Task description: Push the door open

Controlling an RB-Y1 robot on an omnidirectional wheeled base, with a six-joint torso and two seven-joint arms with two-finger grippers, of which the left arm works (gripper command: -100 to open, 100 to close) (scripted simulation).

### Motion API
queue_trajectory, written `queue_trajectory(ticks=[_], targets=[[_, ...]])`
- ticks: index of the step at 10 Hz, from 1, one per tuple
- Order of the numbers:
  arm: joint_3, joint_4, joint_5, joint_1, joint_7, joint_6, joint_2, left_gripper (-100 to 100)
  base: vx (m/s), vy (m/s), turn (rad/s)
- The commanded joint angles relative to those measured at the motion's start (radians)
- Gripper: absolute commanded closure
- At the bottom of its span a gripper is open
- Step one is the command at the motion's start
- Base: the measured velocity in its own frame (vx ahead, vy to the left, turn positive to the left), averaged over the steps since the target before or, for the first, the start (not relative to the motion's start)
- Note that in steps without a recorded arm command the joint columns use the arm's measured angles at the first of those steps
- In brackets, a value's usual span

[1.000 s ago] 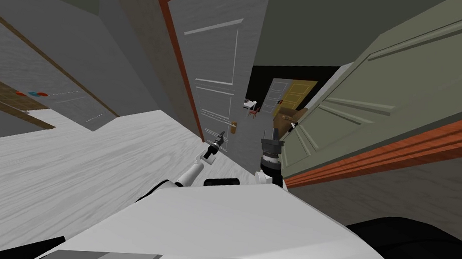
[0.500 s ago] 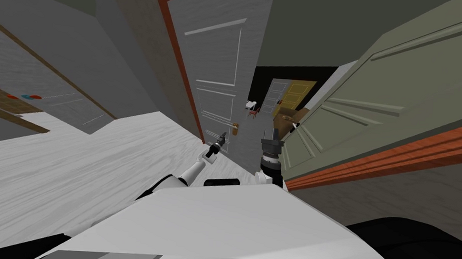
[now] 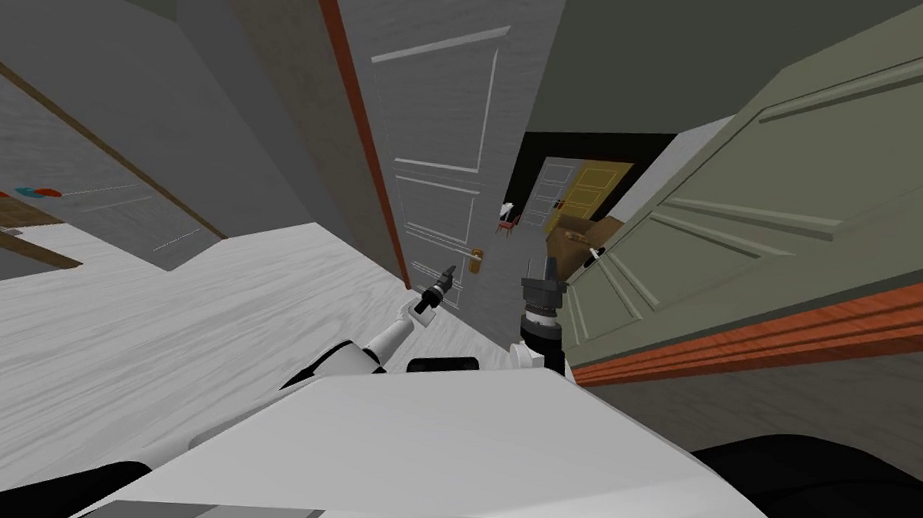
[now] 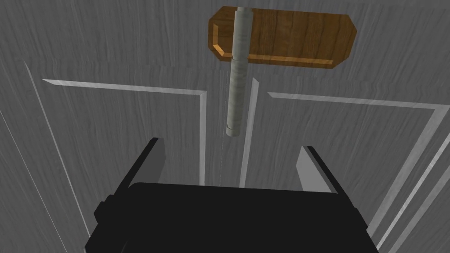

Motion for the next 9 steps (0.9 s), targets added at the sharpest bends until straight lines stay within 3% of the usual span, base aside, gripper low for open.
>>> queue_trajectory(ticks=[1, 2, 3, 4, 9], targets=[[-0.008, 0.029, 0.0, -0.021, 0.006, 0.0, -0.005, -100, 0.057, 0.068, -0.021], [-0.013, 0.049, -0.001, -0.034, 0.01, -0.001, -0.01, -100, 0.087, 0.078, -0.035], [-0.011, 0.031, -0.001, -0.023, 0.007, 0.001, -0.006, -100, 0.042, 0.034, -0.011], [-0.008, 0.035, 0.0, -0.025, 0.005, 0.001, 0.011, -100, 0.098, -0.048, -0.027], [0.005, 0.042, 0.003, -0.026, -0.004, -0.001, 0.025, -100, 0.169, -0.102, -0.025]])
